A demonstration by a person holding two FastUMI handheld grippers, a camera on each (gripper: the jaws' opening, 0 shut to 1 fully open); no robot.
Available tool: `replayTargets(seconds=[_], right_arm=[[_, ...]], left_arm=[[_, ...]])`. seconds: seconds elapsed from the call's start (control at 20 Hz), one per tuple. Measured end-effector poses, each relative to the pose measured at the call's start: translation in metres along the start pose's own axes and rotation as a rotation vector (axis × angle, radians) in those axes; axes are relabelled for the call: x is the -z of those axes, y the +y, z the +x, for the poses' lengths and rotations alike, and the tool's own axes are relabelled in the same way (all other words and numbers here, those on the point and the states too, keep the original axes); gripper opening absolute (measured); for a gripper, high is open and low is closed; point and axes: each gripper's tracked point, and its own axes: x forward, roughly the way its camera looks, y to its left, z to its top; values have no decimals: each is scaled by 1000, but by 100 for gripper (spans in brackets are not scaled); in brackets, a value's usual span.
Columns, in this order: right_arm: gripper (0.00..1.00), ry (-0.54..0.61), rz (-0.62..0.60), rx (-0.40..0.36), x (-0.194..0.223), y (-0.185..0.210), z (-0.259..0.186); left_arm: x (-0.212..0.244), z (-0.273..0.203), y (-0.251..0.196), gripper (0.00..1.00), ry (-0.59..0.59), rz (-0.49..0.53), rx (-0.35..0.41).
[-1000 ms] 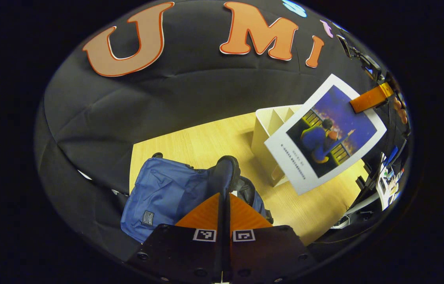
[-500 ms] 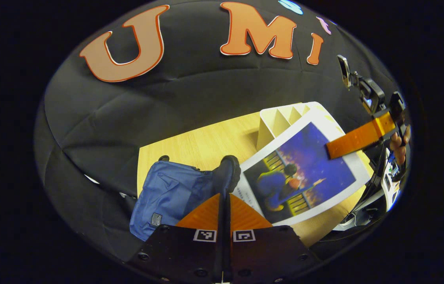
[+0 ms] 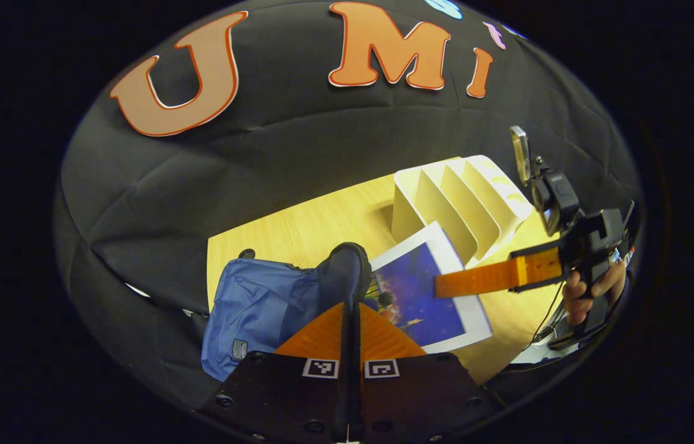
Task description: Open the schoolbag, grab two books from the bookshelf and put them into the schoolbag.
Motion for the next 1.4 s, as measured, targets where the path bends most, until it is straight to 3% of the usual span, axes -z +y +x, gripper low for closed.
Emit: replayTargets(seconds=[0.45, 0.9, 1.1, 1.25, 1.4], right_arm=[[23, -47, 104, -74, 28, 16, 58], [23, -59, 97, -117, 49, 23, 105], [27, -10, 136, -78, 48, 22, 106], [37, -30, 96, -6, 34, 14, 97], [41, -60, 44, 15, 14, 9, 71]], left_arm=[[0, -9, -22, 1, 10, 92, 58], [1, -9, -39, 1, 21, 127, 111], [-2, -7, -29, 1, 1, 106, 95], [-1, -7, -23, 1, -6, 87, 86], [1, -2, -15, 1, -4, 71, 71]])
